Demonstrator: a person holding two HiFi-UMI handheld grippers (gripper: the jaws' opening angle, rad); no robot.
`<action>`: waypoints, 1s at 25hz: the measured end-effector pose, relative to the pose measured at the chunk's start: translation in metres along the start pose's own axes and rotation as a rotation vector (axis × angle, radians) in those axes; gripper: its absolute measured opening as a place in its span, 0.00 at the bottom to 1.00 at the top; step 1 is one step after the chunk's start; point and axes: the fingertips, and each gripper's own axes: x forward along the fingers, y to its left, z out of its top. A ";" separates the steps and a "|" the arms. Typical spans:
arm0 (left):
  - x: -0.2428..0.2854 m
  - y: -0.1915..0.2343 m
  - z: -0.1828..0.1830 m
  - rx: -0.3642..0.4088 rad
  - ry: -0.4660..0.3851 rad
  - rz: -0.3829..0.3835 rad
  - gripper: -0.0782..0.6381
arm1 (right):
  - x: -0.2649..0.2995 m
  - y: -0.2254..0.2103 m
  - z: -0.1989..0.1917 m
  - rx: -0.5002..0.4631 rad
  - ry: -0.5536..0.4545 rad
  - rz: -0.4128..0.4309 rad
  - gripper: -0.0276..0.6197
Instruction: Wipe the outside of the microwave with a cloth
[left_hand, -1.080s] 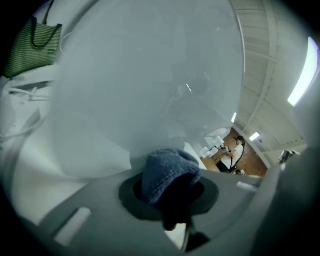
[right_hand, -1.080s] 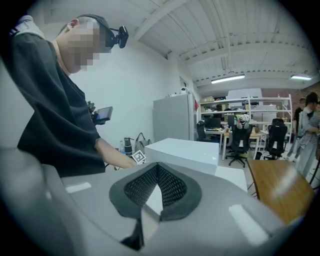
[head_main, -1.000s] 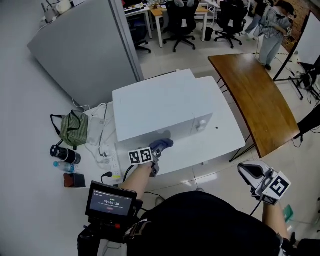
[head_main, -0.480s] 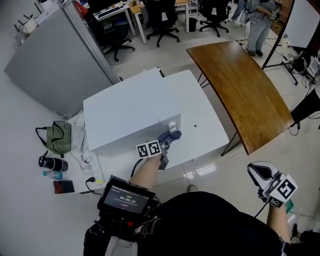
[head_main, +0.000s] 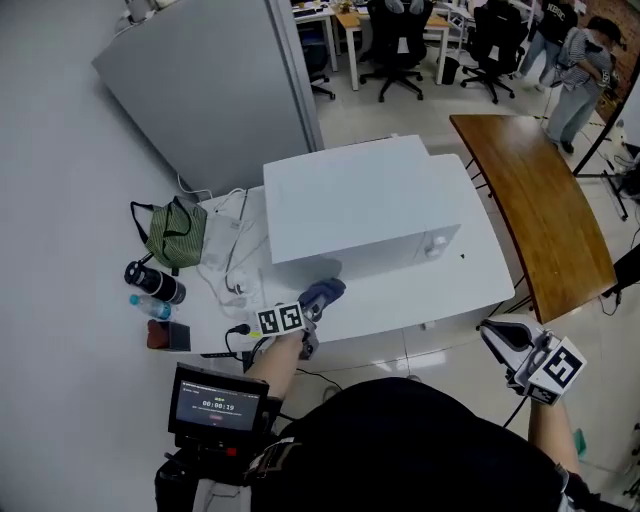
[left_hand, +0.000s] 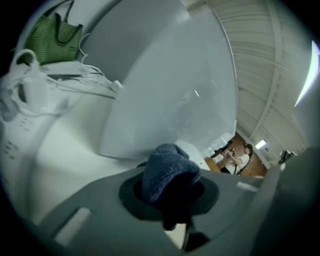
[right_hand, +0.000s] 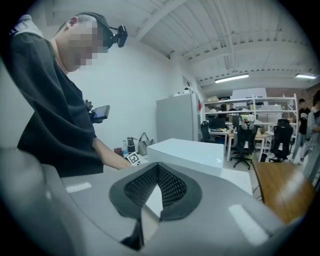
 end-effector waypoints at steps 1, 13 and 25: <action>-0.020 0.021 0.006 -0.005 -0.013 0.025 0.19 | 0.017 0.012 0.006 -0.011 -0.002 0.024 0.05; -0.006 0.058 0.019 -0.012 0.035 0.048 0.19 | 0.032 0.034 0.014 -0.005 0.013 -0.027 0.05; 0.208 -0.128 -0.039 0.002 0.102 -0.086 0.19 | -0.154 -0.100 -0.047 0.067 -0.010 -0.251 0.05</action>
